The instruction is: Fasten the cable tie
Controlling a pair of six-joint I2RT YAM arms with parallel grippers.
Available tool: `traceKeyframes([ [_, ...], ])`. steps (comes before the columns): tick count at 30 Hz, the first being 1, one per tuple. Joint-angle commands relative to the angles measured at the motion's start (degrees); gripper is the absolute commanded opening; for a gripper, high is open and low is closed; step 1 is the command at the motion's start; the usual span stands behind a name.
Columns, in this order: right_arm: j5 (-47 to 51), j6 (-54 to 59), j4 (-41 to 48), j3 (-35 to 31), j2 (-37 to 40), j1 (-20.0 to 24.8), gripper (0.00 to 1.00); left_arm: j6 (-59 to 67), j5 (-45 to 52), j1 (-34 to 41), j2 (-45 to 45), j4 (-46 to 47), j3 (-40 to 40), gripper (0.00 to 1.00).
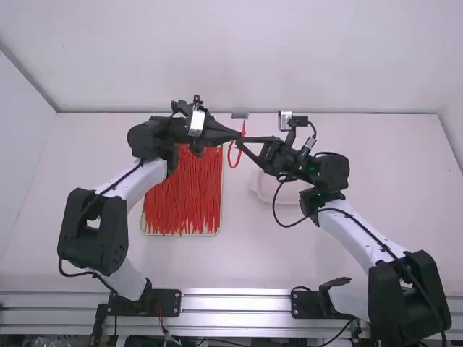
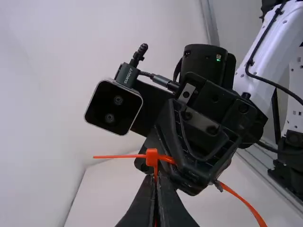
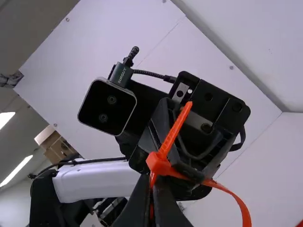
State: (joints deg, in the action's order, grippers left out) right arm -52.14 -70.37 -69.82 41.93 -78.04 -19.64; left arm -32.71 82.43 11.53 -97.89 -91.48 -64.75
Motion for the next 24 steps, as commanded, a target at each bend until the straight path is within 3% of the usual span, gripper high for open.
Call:
traceKeyframes([
  [1,7.13,0.07,1.4,3.63,-0.72,1.55,0.0,1.68,7.32,2.4,1.36,-1.11,1.81,0.02],
  [24,8.7,0.72,4.72,6.95,-0.74,4.46,0.0,4.55,7.32,3.15,1.42,-1.25,7.13,0.01],
])
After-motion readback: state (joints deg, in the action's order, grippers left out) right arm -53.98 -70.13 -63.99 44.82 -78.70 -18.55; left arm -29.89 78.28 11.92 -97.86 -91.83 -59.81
